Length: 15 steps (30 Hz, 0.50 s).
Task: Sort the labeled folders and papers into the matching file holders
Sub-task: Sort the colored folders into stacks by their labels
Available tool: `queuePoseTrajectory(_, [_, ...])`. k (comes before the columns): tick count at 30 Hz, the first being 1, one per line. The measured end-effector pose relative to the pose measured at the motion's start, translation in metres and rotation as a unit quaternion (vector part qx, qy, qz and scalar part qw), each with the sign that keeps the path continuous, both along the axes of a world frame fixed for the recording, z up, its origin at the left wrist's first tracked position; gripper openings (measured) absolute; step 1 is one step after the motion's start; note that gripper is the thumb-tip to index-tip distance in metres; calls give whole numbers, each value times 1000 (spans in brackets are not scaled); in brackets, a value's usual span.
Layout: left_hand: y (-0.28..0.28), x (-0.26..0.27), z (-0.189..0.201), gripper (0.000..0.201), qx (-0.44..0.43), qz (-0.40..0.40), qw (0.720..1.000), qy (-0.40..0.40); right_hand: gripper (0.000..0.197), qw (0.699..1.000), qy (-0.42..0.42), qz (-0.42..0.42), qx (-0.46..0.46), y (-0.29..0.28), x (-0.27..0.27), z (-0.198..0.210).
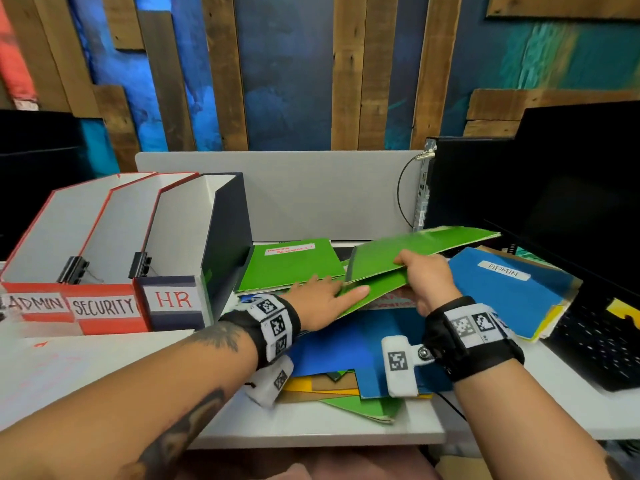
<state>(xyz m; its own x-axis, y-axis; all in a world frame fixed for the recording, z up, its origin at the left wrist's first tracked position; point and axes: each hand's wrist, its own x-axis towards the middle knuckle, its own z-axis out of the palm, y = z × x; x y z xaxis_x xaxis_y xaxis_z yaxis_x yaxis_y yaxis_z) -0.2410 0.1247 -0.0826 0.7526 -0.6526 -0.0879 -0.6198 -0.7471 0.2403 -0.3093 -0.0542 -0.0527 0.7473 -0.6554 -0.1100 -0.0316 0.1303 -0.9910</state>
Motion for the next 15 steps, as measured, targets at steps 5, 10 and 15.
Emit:
queuePoseTrajectory(5, [37, 33, -7, 79, 80, 97, 987, 102, 20, 996, -33, -63, -56, -20, -14, 23])
queuePoseTrajectory(10, [64, 58, -28, 81, 142, 139, 976, 89, 15, 991, -92, -84, -54, -25, -23, 40])
queuePoseTrajectory(15, [55, 52, -24, 90, 150, 134, 977, 74, 18, 985, -102, -116, -74, -38, -26, 45])
